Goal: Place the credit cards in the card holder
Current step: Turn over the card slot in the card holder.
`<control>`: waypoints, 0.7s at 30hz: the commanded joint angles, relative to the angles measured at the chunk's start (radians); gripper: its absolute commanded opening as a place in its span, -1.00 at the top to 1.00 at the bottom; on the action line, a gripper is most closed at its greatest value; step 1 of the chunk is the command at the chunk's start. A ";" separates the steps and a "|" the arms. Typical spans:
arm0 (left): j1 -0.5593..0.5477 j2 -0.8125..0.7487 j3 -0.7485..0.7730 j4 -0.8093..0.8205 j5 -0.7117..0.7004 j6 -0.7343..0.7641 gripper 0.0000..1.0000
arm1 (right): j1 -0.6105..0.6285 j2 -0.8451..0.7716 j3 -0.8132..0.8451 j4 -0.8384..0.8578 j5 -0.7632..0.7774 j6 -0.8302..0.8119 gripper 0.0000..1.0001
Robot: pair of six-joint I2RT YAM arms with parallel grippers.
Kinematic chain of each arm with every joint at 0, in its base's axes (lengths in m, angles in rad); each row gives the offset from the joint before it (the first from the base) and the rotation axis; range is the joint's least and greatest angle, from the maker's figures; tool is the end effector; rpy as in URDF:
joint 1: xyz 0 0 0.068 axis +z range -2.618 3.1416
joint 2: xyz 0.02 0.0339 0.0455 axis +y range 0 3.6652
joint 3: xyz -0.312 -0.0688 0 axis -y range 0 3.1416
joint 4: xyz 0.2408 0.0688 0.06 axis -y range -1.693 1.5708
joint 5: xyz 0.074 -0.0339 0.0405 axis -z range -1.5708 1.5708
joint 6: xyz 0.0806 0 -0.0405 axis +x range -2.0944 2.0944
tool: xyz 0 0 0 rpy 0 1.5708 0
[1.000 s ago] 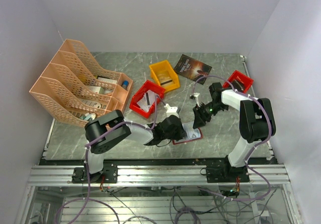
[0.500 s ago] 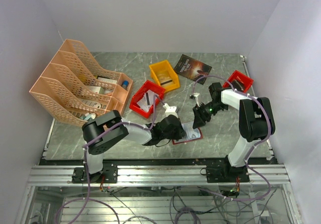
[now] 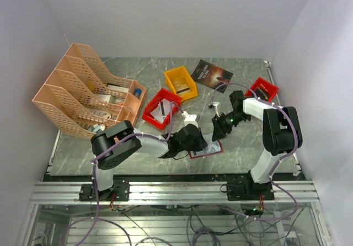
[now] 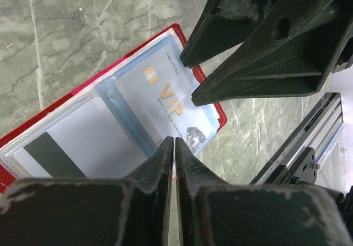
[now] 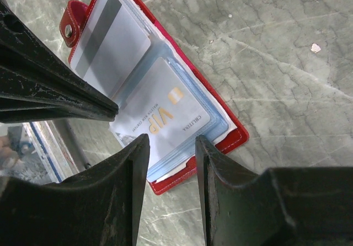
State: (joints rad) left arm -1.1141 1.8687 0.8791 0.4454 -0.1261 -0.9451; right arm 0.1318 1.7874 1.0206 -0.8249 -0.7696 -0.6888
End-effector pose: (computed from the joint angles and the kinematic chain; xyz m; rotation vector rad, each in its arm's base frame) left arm 0.1968 -0.3776 0.1637 0.1130 2.3071 -1.0402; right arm 0.2894 0.0949 0.1625 -1.0861 2.5260 1.0785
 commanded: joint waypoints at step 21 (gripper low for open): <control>0.039 0.072 -0.035 0.017 0.026 -0.025 0.75 | -0.008 0.019 0.035 -0.037 -0.035 -0.040 0.22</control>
State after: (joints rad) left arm -1.0805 1.9240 0.8753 0.4751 -0.1120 -0.9695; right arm 0.1307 1.7912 1.0340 -0.8402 -0.7753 -0.7002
